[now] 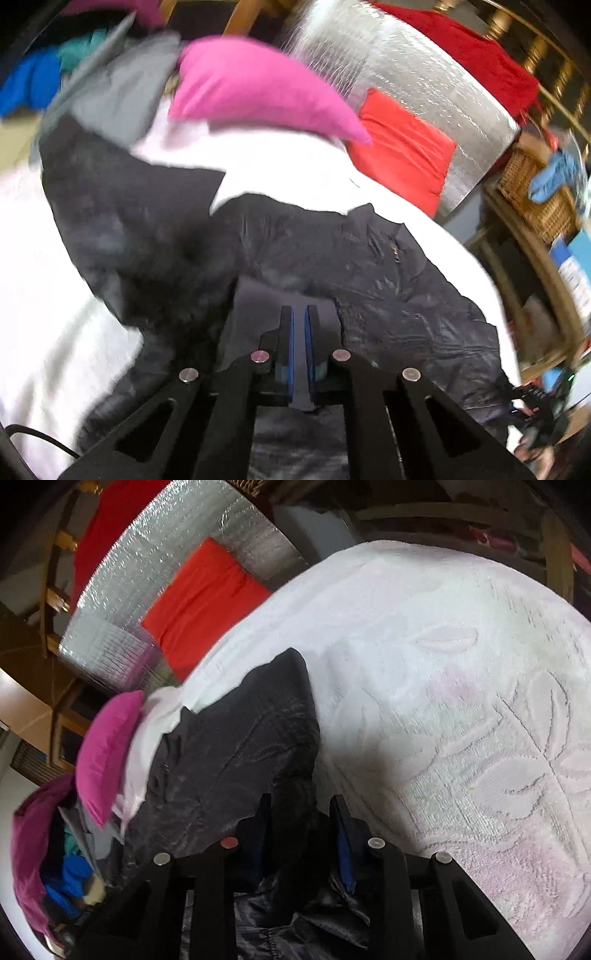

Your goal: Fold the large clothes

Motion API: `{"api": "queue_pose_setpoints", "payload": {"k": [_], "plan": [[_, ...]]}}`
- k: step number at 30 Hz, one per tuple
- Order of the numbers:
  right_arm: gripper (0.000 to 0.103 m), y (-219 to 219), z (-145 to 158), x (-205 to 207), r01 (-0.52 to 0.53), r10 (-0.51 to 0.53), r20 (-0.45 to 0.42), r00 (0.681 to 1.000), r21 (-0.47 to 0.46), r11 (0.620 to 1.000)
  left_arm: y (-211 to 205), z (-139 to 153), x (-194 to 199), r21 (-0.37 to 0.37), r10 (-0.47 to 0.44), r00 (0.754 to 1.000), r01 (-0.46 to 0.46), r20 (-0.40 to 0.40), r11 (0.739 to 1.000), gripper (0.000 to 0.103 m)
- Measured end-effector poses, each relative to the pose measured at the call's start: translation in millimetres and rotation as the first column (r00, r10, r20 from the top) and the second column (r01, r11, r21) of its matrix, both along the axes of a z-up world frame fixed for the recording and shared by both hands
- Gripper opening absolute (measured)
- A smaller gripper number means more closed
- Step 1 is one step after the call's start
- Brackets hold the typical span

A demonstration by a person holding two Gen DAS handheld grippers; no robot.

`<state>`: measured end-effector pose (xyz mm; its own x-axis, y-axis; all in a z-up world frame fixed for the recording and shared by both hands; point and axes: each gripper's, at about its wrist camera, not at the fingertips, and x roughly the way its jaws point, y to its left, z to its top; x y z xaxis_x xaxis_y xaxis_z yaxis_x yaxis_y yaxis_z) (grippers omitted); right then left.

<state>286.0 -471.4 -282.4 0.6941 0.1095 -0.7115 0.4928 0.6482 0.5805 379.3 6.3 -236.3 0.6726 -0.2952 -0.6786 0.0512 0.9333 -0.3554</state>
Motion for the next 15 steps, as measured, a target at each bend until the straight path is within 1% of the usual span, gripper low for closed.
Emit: {"api": "queue_pose_setpoints", "payload": {"k": [1,2,3,4,5,6,7,8,10,12,13,14,15], "plan": [[0.033,-0.4,-5.6,2.5,-0.003,0.003,-0.02,1.0,0.024,1.0,-0.2,-2.5,2.5,0.03,0.014,1.0,-0.013,-0.011,0.999,0.005],[0.036,-2.1,-11.9,4.4,-0.005,0.007,-0.036,0.999,0.062,0.998,0.8,-7.5,5.7,0.049,0.024,0.999,-0.022,-0.031,0.999,0.005],[0.037,-3.8,-15.2,4.3,0.004,-0.001,-0.039,0.999,0.09,0.996,1.5,-13.0,10.0,0.059,0.032,0.998,-0.029,-0.056,0.998,0.006],[0.041,-6.5,-16.4,2.7,0.021,-0.017,-0.034,0.999,0.116,0.993,3.9,-22.3,16.9,0.062,0.041,0.993,-0.034,-0.107,0.998,0.006],[0.052,-8.1,-15.8,1.7,0.026,-0.023,-0.028,0.999,0.129,0.991,5.7,-28.7,20.8,0.051,0.029,0.99,-0.022,-0.14,0.998,0.008],[0.057,-8.4,-14.9,1.5,0.025,-0.023,-0.021,1.0,0.136,0.99,6.1,-32.8,22.8,0.045,0.017,0.987,-0.01,-0.159,0.999,0.013],[0.066,-7.9,-14.0,1.2,0.025,-0.024,-0.01,1.0,0.144,0.989,5.6,-36.5,24.8,0.044,0.008,0.985,0.0,-0.17,0.999,0.014],[0.069,-6.7,-13.4,1.7,0.023,-0.023,-0.002,1.0,0.147,0.989,5.1,-37.3,24.6,0.047,0.007,0.986,0.001,-0.166,0.999,0.015],[0.069,-1.2,-13.9,5.5,0.02,-0.018,-0.013,1.0,0.125,0.992,3.8,-37.7,23.4,0.051,0.005,0.988,0.003,-0.156,0.999,0.015],[0.067,6.7,-17.4,12.8,0.0,0.004,-0.053,0.999,0.084,0.996,1.8,-38.9,22.9,0.044,-0.006,0.988,0.012,-0.153,0.999,0.015],[0.06,10.9,-17.9,15.4,-0.007,0.011,-0.075,0.997,0.05,0.999,0.8,-39.2,22.6,0.047,-0.008,0.989,0.015,-0.149,0.999,0.011],[0.056,15.2,-15.1,16.8,-0.013,0.013,-0.08,0.997,0.008,1.0,0.7,-39.0,21.8,0.047,-0.012,0.99,0.018,-0.143,0.999,0.004],[0.053,18.0,-11.9,17.2,-0.02,0.019,-0.075,0.997,-0.014,1.0,0.4,-38.4,20.9,0.045,-0.015,0.99,0.021,-0.138,0.999,0.003]]}}
